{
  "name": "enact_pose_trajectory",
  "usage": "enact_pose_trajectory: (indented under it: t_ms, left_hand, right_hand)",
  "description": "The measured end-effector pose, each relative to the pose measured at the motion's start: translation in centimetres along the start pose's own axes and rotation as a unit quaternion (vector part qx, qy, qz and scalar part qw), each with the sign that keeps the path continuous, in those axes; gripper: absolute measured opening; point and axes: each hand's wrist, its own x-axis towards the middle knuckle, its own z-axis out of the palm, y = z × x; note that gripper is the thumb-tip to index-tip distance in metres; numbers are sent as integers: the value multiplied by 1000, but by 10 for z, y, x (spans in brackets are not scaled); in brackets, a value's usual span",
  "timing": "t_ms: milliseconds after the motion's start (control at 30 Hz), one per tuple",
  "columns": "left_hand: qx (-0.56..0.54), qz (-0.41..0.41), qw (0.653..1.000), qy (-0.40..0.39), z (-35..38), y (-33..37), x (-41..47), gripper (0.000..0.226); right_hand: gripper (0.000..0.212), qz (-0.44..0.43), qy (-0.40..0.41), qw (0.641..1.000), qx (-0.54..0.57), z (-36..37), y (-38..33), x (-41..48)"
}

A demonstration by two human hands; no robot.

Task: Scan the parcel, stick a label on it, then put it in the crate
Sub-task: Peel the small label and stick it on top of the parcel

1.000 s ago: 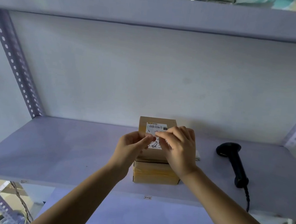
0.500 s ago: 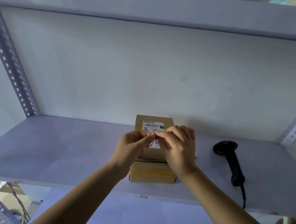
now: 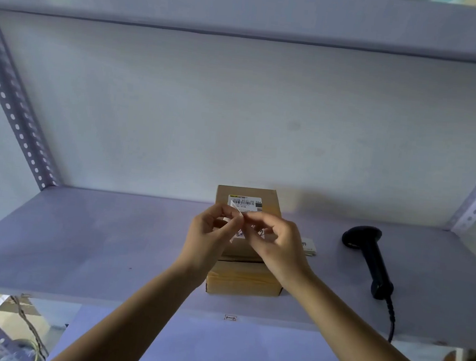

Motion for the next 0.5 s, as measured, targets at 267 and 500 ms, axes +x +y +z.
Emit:
enact_pose_trajectory:
  t_ms: [267,500]
  left_hand:
    - [106,35,994,6,2,-6,0,9]
    - [34,-54,998,20,-19,-2,-1,5]
  right_hand:
    - [12,57,8,994,90,-3,0,2]
    - [14,115,43,983,138,-7,3,5]
